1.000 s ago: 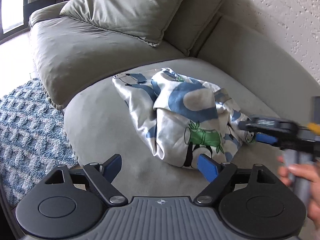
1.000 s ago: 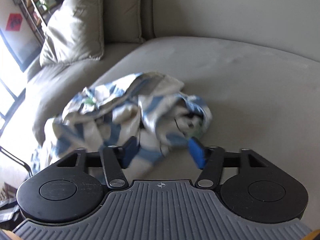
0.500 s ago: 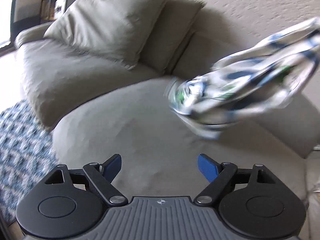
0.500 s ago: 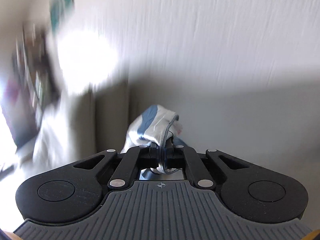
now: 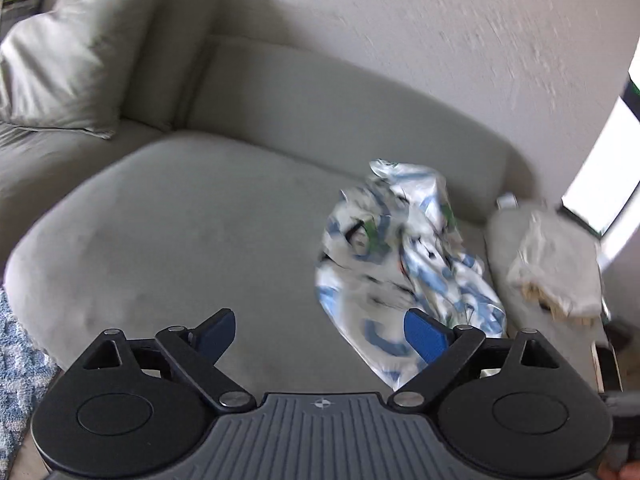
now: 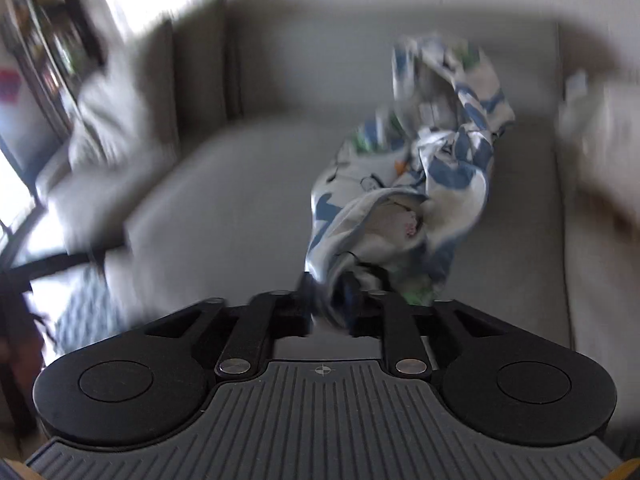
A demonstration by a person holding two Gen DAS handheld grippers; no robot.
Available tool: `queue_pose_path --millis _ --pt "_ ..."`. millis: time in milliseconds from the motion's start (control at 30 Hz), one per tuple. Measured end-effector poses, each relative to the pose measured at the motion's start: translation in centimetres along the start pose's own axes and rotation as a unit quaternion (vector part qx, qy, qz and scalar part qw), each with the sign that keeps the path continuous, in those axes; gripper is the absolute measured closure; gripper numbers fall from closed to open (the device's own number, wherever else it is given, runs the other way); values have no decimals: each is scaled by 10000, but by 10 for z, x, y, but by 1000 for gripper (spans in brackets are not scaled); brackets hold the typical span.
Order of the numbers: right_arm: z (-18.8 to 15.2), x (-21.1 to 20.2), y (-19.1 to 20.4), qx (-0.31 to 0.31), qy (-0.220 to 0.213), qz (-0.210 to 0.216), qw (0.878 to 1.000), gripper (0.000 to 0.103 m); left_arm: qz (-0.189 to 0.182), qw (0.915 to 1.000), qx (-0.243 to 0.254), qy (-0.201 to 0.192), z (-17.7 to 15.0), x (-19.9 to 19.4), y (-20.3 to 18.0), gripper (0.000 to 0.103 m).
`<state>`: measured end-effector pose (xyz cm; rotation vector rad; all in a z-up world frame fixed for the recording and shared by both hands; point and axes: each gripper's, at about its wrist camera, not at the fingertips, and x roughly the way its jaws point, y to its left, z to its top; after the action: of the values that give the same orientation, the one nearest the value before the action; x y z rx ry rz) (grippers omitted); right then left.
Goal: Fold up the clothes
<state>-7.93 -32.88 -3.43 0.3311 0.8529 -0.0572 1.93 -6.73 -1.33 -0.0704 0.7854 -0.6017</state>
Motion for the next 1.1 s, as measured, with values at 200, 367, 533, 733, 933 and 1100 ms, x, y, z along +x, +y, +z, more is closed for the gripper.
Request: queue_pose_path --millis 200,367,533,733,933,1100 --pt "-20 6 -36 370 208 -303 9986 51 156 9992 95 366 -18 37 -26 16" --pt "-14 -21 -85 1025 -191 -479 9934 51 94 9981 -98 594 -25 59 -37 43" --pt "-15 -24 -120 1641 -329 -308 9854 51 81 9961 -383 791 -24 85 -28 48" --pt "-14 -15 -153 2305 -423 -58 9721 50 210 9894 -1179 825 2 124 2 46" --pt "-10 4 -198 3414 -442 257 9385 45 -180 9663 -2214 1297 12 179 25 53" --pt "-14 24 -225 3983 -381 335 9159 45 -774 9397 -2931 1582 7 209 31 58"
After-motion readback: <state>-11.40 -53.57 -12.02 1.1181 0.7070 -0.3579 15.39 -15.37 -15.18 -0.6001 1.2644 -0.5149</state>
